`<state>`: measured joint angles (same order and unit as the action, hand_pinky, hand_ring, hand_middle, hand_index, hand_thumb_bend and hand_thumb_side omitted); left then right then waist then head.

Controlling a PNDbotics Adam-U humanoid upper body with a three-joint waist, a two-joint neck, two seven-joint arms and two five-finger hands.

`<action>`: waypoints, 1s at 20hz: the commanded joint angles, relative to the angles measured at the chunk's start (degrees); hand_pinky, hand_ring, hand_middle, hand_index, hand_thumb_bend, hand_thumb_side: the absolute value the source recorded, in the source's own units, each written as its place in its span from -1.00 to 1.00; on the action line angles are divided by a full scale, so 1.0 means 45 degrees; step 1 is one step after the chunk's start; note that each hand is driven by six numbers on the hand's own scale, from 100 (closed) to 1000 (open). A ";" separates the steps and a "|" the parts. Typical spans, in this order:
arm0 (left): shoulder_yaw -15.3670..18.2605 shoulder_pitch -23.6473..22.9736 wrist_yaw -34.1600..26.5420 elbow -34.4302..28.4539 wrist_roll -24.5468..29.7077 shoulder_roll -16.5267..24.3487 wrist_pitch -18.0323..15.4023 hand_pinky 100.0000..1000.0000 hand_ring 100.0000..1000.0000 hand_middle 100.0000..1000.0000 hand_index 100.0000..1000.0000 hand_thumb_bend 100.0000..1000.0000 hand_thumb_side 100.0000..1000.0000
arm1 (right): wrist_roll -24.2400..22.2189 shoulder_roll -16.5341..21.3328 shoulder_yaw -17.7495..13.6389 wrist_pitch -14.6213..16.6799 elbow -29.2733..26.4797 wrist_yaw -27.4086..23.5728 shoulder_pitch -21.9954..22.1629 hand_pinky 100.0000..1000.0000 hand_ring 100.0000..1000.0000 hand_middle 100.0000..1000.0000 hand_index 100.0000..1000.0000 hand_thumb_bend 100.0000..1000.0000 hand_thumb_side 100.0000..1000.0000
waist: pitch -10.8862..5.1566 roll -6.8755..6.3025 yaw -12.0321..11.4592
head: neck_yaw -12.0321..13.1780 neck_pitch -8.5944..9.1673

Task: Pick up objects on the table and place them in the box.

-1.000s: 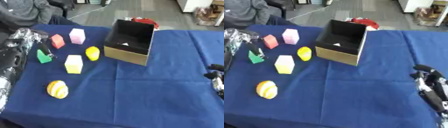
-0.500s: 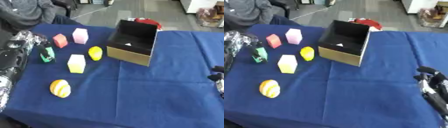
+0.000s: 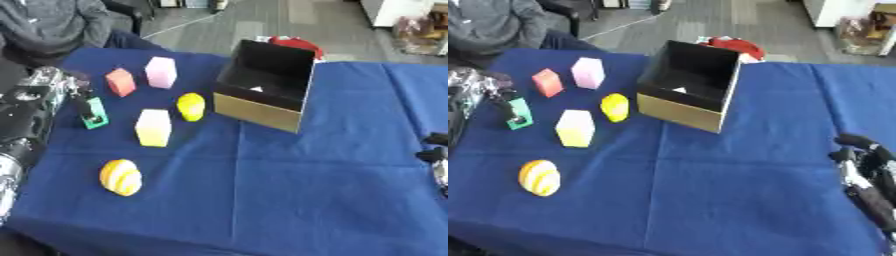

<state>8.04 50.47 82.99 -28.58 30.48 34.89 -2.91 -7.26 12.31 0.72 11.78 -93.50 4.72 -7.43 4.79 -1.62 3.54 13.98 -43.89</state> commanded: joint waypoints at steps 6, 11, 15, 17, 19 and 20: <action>0.1068 0.0810 -0.1546 -0.3142 -0.0664 0.0542 -0.0153 0.37 -0.18 -0.44 0.06 -1.00 -0.71 | 0.0076 0.0216 -0.0090 0.0006 -0.0101 0.0064 -0.0020 0.47 0.26 0.42 0.56 -1.00 -0.27 | -0.0393 -0.0153 -0.0022 | -0.0079 -0.0051; 0.0910 0.1811 -0.2740 -0.4606 -0.0270 -0.0393 -0.0661 0.37 -0.17 -0.43 0.07 -1.00 -0.71 | 0.0020 0.0177 -0.0018 -0.0001 -0.0080 0.0040 0.0013 0.47 0.26 0.42 0.56 -1.00 -0.27 | -0.0421 -0.0155 -0.0001 | -0.0122 -0.0051; 0.0101 0.2729 -0.2787 -0.4569 0.0022 -0.2069 -0.1392 0.37 -0.15 -0.41 0.09 -1.00 -0.70 | -0.0046 0.0129 0.0038 0.0007 -0.0048 0.0025 -0.0031 0.47 0.26 0.42 0.56 -1.00 -0.27 | -0.0437 -0.0036 0.0110 | -0.0152 -0.0051; -0.0180 0.3191 -0.2701 -0.4352 0.0046 -0.2980 -0.1643 0.37 -0.15 -0.42 0.09 -1.00 -0.70 | -0.0059 0.0107 0.0048 0.0014 -0.0013 0.0006 -0.0041 0.47 0.26 0.42 0.56 -1.00 -0.28 | -0.0434 0.0042 0.0176 | -0.0132 -0.0051; -0.0369 0.3602 -0.2563 -0.4086 -0.0016 -0.3887 -0.1792 0.37 -0.15 -0.42 0.09 -1.00 -0.70 | -0.0071 0.0080 0.0075 0.0016 0.0014 -0.0027 -0.0057 0.47 0.26 0.42 0.56 -1.00 -0.28 | -0.0407 0.0098 0.0224 | -0.0099 -0.0051; -0.0440 0.3770 -0.2464 -0.3951 -0.0084 -0.4273 -0.1829 0.37 -0.15 -0.42 0.09 -1.00 -0.70 | -0.0093 0.0061 0.0100 0.0020 0.0021 -0.0045 -0.0066 0.47 0.26 0.42 0.56 -1.00 -0.28 | -0.0391 0.0119 0.0241 | -0.0101 -0.0051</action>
<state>6.53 65.66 71.47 -46.25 30.27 16.71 -10.58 -7.48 12.27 1.11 11.73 -92.91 4.77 -7.04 4.53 -1.60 4.68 13.46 -43.89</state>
